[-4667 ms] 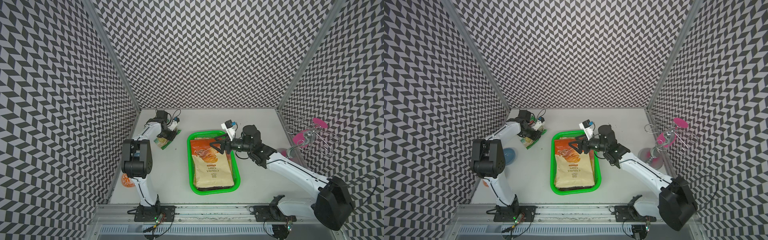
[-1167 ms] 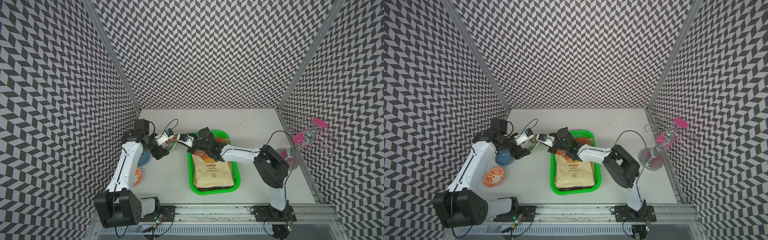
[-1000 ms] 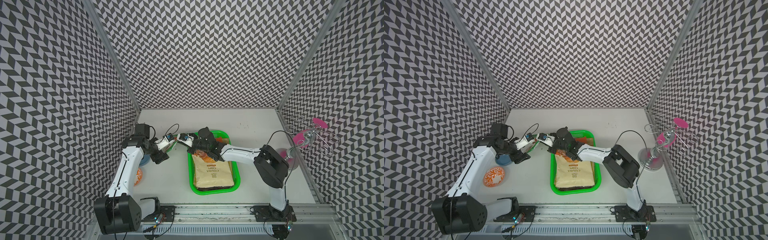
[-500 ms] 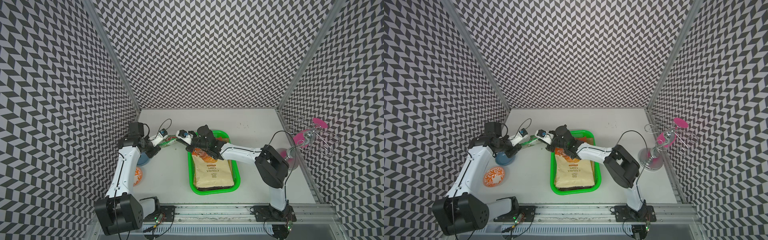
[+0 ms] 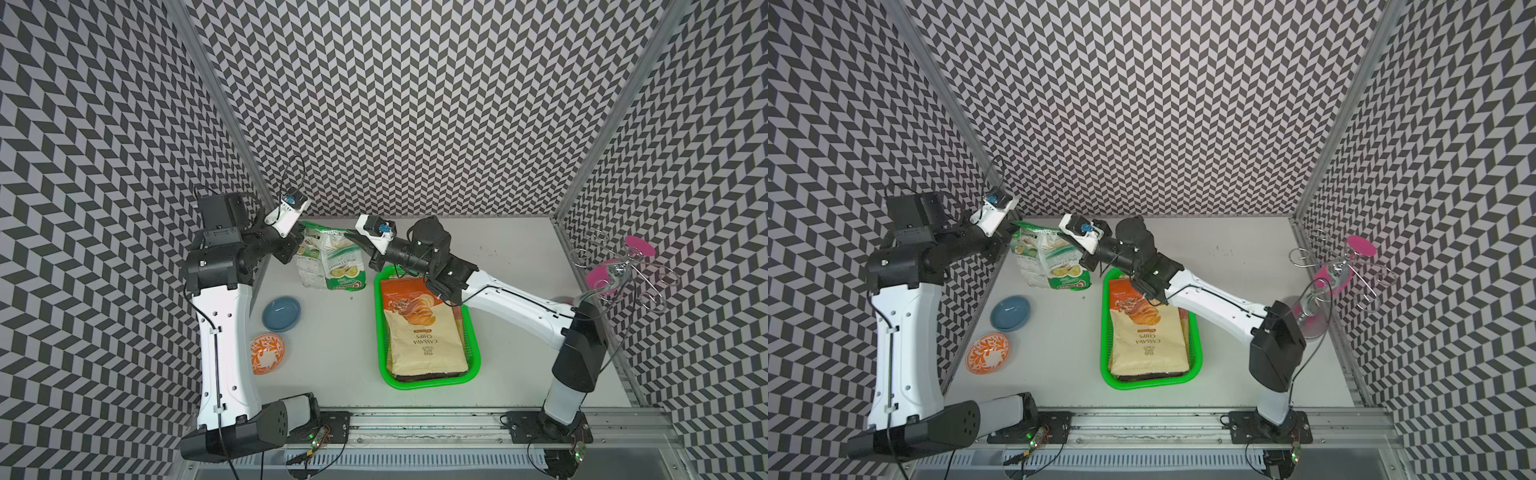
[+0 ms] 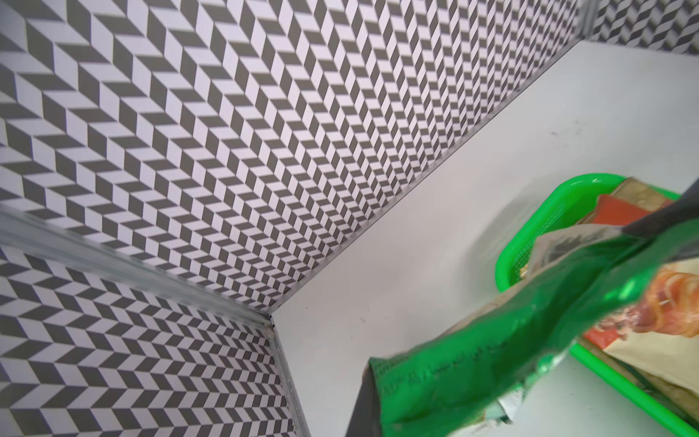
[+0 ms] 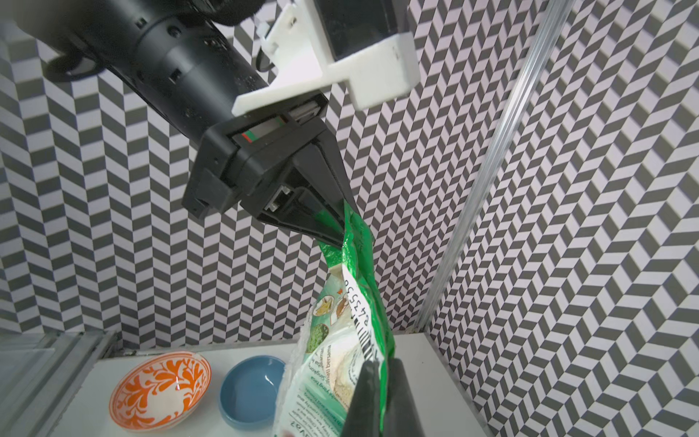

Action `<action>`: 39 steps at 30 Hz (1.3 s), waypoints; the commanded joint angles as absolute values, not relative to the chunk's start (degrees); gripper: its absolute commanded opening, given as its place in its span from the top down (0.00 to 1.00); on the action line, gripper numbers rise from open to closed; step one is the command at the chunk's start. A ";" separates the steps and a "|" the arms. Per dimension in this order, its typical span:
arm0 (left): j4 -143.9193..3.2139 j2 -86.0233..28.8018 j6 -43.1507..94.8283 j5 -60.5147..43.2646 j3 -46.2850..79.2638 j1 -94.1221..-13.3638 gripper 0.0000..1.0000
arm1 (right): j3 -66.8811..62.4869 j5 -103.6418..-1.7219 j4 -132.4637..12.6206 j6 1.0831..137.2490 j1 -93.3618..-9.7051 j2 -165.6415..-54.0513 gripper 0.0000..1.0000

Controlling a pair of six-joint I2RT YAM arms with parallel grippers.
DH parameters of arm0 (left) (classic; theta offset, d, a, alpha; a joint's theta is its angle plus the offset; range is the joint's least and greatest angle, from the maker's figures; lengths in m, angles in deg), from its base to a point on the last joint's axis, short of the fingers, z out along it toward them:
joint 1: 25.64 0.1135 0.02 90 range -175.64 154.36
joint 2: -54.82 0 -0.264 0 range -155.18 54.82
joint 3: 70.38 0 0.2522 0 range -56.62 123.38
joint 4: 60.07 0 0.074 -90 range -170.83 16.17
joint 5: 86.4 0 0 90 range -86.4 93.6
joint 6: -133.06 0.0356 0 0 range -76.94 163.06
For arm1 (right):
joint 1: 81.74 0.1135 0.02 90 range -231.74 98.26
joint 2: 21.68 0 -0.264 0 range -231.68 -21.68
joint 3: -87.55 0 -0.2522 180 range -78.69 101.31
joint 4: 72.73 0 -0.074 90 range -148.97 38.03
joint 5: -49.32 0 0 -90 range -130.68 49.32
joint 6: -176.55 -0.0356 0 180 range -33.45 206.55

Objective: Put the potato chips into the basket
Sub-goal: Pick up the potato chip from the corner of the board.

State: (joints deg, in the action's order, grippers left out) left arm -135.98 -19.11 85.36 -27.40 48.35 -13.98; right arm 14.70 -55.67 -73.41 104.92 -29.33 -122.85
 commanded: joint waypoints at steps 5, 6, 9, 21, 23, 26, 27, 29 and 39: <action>-141.73 -21.23 79.90 -36.31 60.60 -18.26 1.00 | 11.98 -45.67 -68.06 104.93 -30.06 -113.34 1.00; -140.98 -21.27 78.79 -35.94 60.44 -20.47 1.00 | 11.32 -44.21 -67.50 105.50 -30.06 -112.46 1.00; -137.97 -21.21 75.57 -33.63 58.50 -27.23 1.00 | 9.45 -40.68 -65.92 108.00 -30.32 -110.37 1.00; -124.26 -22.62 69.77 -19.11 44.81 -49.30 1.00 | -4.68 -38.56 -66.06 109.51 -35.89 -102.92 1.00; -122.88 -23.20 69.67 -17.16 43.83 -51.00 1.00 | -5.65 -38.34 -65.79 109.49 -36.99 -102.40 1.00; -120.56 -24.05 69.91 -13.78 42.17 -52.92 1.00 | -7.17 -37.97 -66.25 109.47 -38.24 -101.78 1.00; -119.69 -24.31 69.96 -12.50 41.64 -53.23 1.00 | -7.32 -37.45 -66.10 109.45 -38.69 -101.79 1.00; -117.74 -24.80 69.88 -9.52 40.72 -53.85 1.00 | -7.65 -36.71 -66.25 109.53 -39.26 -101.89 1.00; -114.19 -27.58 70.56 -6.34 39.27 -54.04 1.00 | -8.52 -31.38 -66.73 110.54 -40.77 -101.82 1.00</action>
State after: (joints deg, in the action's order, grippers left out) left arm -118.91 -27.79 70.41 -7.36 39.85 -53.54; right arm -7.53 -33.85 -65.04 109.75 -40.44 -103.20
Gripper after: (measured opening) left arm 0.040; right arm 0.050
